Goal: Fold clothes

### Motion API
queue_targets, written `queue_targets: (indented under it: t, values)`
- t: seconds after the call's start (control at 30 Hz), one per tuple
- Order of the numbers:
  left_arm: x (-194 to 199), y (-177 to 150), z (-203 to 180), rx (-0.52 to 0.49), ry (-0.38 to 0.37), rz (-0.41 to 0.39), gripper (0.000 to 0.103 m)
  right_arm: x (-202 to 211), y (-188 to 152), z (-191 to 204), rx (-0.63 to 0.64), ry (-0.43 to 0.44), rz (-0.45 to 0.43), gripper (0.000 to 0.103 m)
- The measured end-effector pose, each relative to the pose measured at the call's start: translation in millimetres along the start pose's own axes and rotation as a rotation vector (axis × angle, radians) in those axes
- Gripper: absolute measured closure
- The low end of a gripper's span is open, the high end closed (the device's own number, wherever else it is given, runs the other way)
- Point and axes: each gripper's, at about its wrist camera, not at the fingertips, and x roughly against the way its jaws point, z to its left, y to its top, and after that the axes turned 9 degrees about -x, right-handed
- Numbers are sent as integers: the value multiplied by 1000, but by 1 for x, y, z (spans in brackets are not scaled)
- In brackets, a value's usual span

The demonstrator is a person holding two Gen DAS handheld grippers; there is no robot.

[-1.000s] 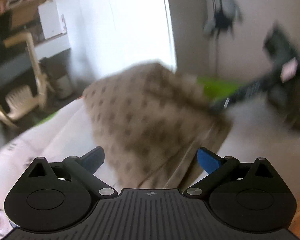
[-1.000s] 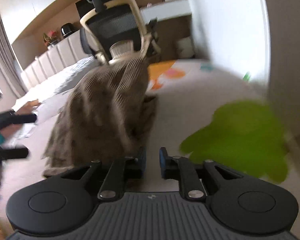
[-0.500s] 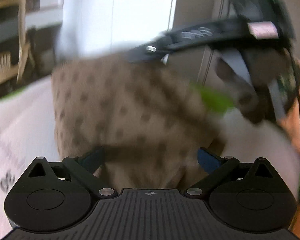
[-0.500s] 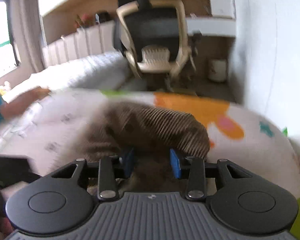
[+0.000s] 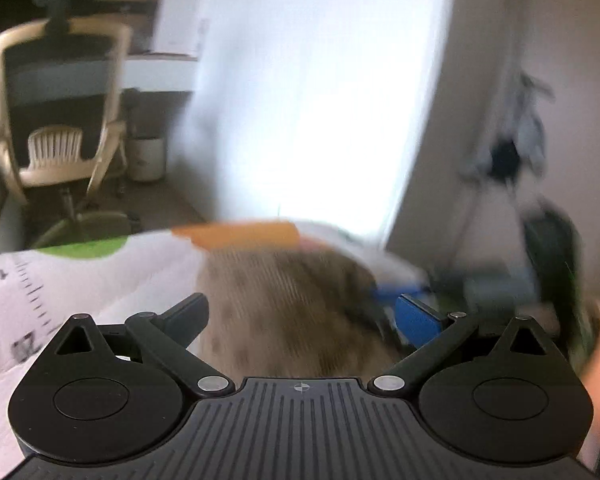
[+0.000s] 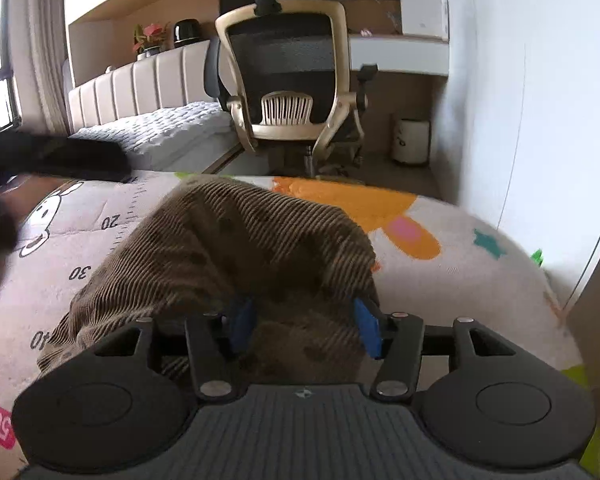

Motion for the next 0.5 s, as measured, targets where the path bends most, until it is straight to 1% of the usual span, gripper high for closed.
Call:
queue_targets:
  t: [0.03,0.07,0.1,0.13,0.2,0.23,0.27,0.3,0.37,0.43,0.5]
  values:
    - [-12,7,7,47,-37,-11,1,5,2,2,8,6,-14,40]
    - [-25,13,13,94,-75,-20,1,11,3,4,17,13,-29,37]
    - [-42,18,19,136,-133,1,1,15,5,7,25,25,-43,32]
    - [-58,21,24,175,-180,37,1,18,8,11,31,59,-55,22]
    - [-86,25,26,178,-191,111,1,20,8,20,42,152,-58,9]
    - [-94,27,22,134,-177,139,1,16,4,25,51,187,-33,5]
    - [-101,28,18,90,-163,166,1,10,0,29,60,214,-4,5]
    - [-106,27,12,53,-145,185,1,-1,-7,31,64,218,34,3]
    - [-109,19,0,-32,-105,206,1,-18,-19,30,34,213,79,0]
    - [-107,14,-14,-120,-71,217,1,-20,-23,29,25,218,77,0]
    - [-106,11,-20,-159,-59,219,1,-19,-22,30,24,217,81,0]
